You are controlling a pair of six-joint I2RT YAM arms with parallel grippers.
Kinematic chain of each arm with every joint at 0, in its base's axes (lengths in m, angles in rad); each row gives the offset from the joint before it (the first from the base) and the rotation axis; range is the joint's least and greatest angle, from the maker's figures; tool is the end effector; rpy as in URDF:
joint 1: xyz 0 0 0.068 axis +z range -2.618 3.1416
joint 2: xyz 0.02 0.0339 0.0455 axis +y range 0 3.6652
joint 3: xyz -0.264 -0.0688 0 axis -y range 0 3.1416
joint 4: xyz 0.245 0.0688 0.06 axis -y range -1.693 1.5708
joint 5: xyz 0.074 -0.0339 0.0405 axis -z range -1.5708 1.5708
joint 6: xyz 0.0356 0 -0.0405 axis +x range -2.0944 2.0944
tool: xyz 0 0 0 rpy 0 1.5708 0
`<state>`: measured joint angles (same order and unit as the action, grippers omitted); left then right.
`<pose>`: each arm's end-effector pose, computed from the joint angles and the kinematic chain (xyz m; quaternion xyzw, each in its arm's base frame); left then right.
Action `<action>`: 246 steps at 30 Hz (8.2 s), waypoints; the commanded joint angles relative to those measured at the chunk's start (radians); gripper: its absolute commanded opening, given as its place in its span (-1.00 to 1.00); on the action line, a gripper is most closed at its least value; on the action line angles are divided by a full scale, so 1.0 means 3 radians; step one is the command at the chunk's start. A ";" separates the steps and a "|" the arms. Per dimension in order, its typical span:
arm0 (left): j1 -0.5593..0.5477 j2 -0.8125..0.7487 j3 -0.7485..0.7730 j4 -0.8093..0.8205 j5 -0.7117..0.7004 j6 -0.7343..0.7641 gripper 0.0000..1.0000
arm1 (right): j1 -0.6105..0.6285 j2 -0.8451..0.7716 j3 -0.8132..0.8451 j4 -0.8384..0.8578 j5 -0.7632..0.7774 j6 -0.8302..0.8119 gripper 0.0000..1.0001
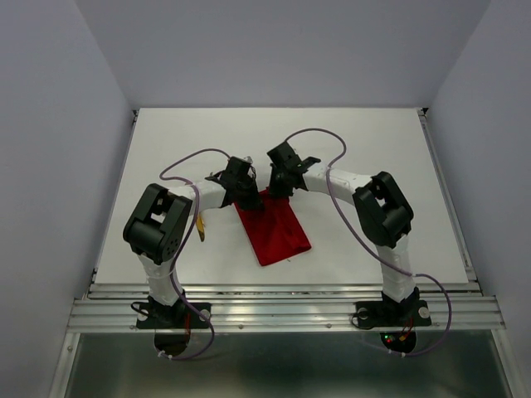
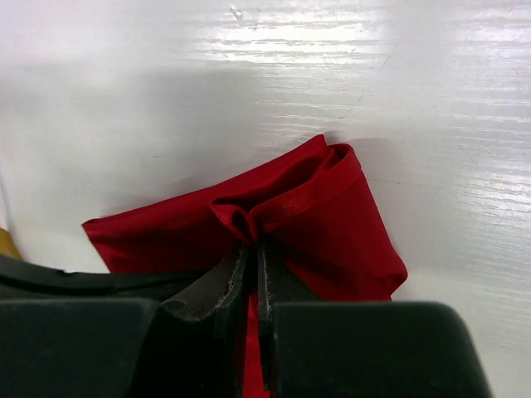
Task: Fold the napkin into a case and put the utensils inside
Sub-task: Fold the lower triangle-folded napkin at the center of the board, then smooth out the 2/3-rectangle-folded napkin at the center of the board.
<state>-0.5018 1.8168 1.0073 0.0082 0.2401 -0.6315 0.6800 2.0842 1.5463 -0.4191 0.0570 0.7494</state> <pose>0.3223 -0.1865 0.1556 -0.0148 0.9212 -0.2937 0.2548 0.3542 0.2838 0.1799 0.0417 0.9520 0.1774 0.2459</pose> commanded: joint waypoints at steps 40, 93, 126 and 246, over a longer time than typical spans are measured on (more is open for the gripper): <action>0.0006 -0.0324 0.0155 -0.0472 -0.0212 0.0106 -0.87 | 0.0065 -0.0643 -0.0399 0.0430 -0.0338 -0.0013 -0.27; 0.0072 0.0014 0.0017 -0.0257 -0.0069 0.0331 -1.00 | 0.0065 0.0252 0.0056 0.0476 -0.0103 0.0309 -0.81; 0.0113 -0.0130 0.0155 -0.0344 -0.0064 0.0367 -1.00 | 0.0065 -0.0550 -0.0501 0.0446 -0.0052 0.0171 0.03; 0.0292 0.0320 0.0779 -0.0626 -0.0171 0.0694 -1.00 | -0.0032 -0.1271 -0.1902 0.0144 0.0035 -0.0442 -0.65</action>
<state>-0.4232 1.9087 1.2201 -0.1825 0.1909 -0.4446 0.6674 1.7046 0.9981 -0.3965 0.0772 0.6270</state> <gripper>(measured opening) 0.120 0.175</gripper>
